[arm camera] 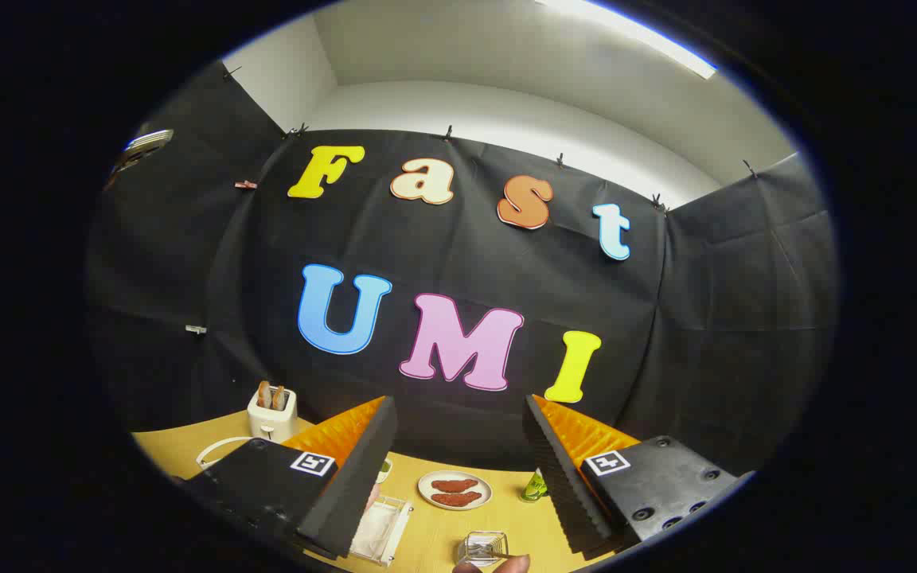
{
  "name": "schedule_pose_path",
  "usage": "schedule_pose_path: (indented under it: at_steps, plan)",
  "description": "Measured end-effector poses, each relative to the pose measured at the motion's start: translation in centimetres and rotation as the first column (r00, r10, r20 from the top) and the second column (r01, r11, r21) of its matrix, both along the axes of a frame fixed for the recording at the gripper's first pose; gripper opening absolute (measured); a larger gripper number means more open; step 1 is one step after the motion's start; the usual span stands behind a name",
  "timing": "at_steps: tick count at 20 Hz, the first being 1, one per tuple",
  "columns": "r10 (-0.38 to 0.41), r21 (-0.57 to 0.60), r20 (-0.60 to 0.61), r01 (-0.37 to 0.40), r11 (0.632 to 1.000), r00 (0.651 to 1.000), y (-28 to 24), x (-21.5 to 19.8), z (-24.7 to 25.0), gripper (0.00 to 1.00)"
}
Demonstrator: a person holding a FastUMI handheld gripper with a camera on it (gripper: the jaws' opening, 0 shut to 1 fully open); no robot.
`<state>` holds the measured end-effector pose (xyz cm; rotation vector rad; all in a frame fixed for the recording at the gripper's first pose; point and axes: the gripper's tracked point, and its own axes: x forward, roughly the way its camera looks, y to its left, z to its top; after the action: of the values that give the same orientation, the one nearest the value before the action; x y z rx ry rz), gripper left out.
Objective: Take the plate from the dish rack, then take the spoon from the basket and place it into the plate.
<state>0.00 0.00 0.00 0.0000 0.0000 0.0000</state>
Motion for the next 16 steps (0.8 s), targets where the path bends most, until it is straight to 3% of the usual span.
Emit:
schedule_pose_path:
  at_steps: [9, 16]
  plan:
    - [-0.002, -0.004, -0.033, 0.002, 1.0, 0.999, 1.0, 0.0, -1.1, 0.98]
    - [0.033, 0.061, -0.074, -0.028, 0.998, 0.997, 2.8, 0.2, -2.0, 0.98]
